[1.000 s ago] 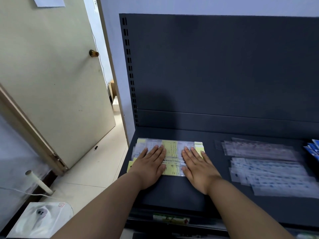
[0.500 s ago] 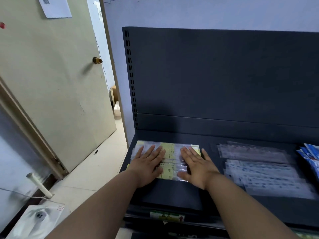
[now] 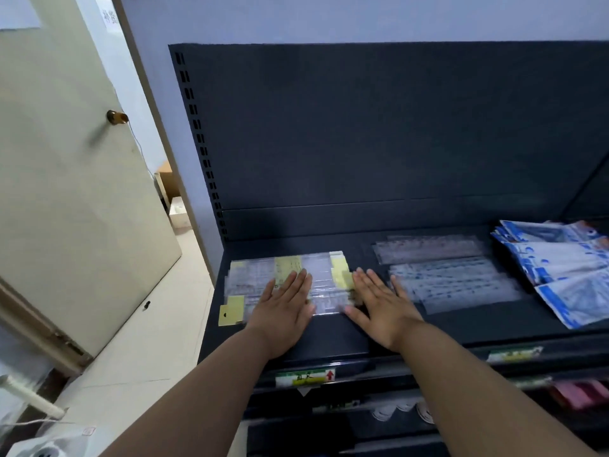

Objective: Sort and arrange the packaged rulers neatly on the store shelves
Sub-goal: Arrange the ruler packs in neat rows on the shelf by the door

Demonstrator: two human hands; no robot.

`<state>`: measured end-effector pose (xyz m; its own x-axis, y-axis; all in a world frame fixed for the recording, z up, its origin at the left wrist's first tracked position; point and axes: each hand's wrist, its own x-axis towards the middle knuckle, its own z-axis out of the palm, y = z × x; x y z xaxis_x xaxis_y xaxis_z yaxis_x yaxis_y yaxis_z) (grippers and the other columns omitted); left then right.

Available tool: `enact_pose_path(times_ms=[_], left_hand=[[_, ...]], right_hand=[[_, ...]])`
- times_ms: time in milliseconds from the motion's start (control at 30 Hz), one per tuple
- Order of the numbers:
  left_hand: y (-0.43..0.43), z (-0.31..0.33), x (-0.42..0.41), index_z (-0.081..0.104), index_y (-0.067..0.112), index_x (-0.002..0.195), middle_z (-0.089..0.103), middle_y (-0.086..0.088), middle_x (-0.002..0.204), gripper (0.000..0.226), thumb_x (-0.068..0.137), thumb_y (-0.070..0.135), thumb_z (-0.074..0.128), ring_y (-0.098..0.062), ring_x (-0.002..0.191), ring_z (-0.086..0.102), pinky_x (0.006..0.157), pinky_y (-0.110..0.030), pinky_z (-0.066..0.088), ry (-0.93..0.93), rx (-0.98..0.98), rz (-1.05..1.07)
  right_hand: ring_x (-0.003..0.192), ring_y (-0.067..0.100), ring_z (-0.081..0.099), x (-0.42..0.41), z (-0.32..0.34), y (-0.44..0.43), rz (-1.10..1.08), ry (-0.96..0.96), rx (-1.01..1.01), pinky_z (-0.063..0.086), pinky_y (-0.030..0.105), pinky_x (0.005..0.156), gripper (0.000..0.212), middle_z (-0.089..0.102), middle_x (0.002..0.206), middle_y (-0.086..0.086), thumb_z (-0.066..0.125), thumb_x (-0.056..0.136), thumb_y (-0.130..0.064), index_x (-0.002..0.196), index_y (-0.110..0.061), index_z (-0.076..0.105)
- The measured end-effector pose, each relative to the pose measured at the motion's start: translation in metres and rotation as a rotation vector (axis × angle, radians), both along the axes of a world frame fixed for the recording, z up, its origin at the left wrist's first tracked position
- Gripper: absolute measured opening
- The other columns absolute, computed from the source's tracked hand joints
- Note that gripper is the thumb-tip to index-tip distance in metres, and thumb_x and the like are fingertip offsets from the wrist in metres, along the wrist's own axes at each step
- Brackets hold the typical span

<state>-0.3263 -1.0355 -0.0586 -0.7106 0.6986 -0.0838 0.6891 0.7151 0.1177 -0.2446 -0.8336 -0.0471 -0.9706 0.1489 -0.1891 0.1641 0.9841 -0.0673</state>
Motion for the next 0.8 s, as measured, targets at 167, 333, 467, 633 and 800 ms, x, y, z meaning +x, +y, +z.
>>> enact_pose_path(times_ms=[167,333,467,633,800], left_hand=[[0.043,-0.002,0.032,-0.011,0.022,0.15,-0.015,0.01,0.158,0.057,0.102,0.043,0.012,-0.002,0.141,-0.019,0.118,-0.036,-0.013,-0.038,0.072,-0.091],[0.107,-0.002,0.045,-0.009,0.021,0.151,-0.011,0.009,0.159,0.058,0.102,0.044,0.013,-0.003,0.143,-0.016,0.118,-0.037,-0.012,-0.008,0.073,-0.139],[0.172,-0.001,0.051,-0.011,0.022,0.15,-0.011,0.009,0.159,0.057,0.102,0.043,0.01,-0.003,0.143,-0.015,0.117,-0.036,-0.013,0.021,0.052,-0.094],[0.241,0.005,0.053,-0.006,0.021,0.151,-0.007,0.007,0.159,0.055,0.103,0.041,0.01,-0.006,0.145,-0.009,0.117,-0.034,-0.012,0.011,0.05,0.011],[0.269,0.009,0.05,-0.006,0.022,0.151,-0.007,0.01,0.159,0.055,0.102,0.042,0.009,-0.004,0.144,-0.009,0.118,-0.036,-0.009,-0.011,0.046,0.064]], right_hand=[[0.143,0.006,-0.02,0.034,-0.006,0.035,-0.078,-0.045,-0.007,-0.013,0.039,0.118,0.072,-0.018,0.157,-0.007,0.011,0.095,-0.061,0.149,-0.022,-0.016],[0.142,0.005,-0.02,0.056,-0.006,0.095,-0.106,-0.018,-0.027,-0.013,0.039,0.118,0.071,-0.017,0.157,-0.009,0.012,0.095,-0.059,0.149,-0.023,-0.015],[0.143,0.005,-0.018,0.061,0.003,0.162,-0.068,0.033,-0.037,-0.013,0.038,0.117,0.069,-0.015,0.158,-0.009,0.016,0.097,-0.056,0.15,-0.022,-0.012],[0.144,0.004,-0.015,0.061,0.015,0.238,-0.007,0.088,-0.036,-0.012,0.035,0.118,0.066,-0.009,0.159,-0.009,0.02,0.099,-0.052,0.151,-0.022,-0.007],[0.144,0.004,-0.014,0.044,0.018,0.283,0.022,0.069,-0.06,-0.009,0.033,0.118,0.065,-0.008,0.159,-0.008,0.022,0.1,-0.049,0.151,-0.02,-0.006]])
